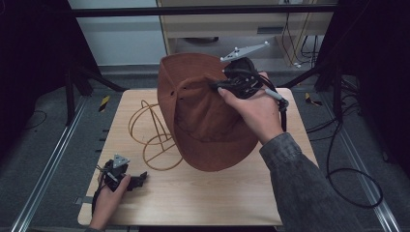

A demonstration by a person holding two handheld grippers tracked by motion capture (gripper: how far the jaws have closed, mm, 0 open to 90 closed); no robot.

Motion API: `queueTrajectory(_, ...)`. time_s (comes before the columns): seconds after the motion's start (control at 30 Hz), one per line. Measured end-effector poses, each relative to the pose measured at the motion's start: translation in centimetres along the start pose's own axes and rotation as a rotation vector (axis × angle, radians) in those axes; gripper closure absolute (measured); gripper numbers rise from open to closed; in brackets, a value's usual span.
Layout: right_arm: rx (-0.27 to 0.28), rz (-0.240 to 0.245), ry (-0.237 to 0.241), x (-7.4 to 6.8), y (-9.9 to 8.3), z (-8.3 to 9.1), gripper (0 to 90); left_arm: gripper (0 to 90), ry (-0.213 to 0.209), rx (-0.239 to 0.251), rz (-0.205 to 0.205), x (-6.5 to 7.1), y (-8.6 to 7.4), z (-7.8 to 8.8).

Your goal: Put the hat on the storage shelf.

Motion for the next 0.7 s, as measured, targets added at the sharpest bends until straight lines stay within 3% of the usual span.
queueTrajectory(0.2, 0.014, 0.001, 0.015, -0.9, 1.0, -0.4, 89.3, 0.0, 0.001, -0.001, -0.002, 0.0, 0.0, 0.0)
queueTrajectory(0.43, 0.034, 0.014, 0.053, -3.3, 1.9, -1.9, 89.4, 0.0, 0.0, -0.003, -0.002, 0.0, 0.0, 0.0)
queueTrajectory(0.7, 0.048, 0.022, 0.082, -5.1, 2.9, -3.0, 89.4, 0.0, 0.0, -0.004, -0.003, 0.0, 0.0, 0.0)
Point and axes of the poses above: each handheld gripper's, and its own axes: z roughly backward along the jaws, y roughly out of its top, x roughly to its right, the point moved 9 cm from there along -z, roughly forward along the jaws, and after that the axes turned 7 degrees about -y, right-handed, at the moved point
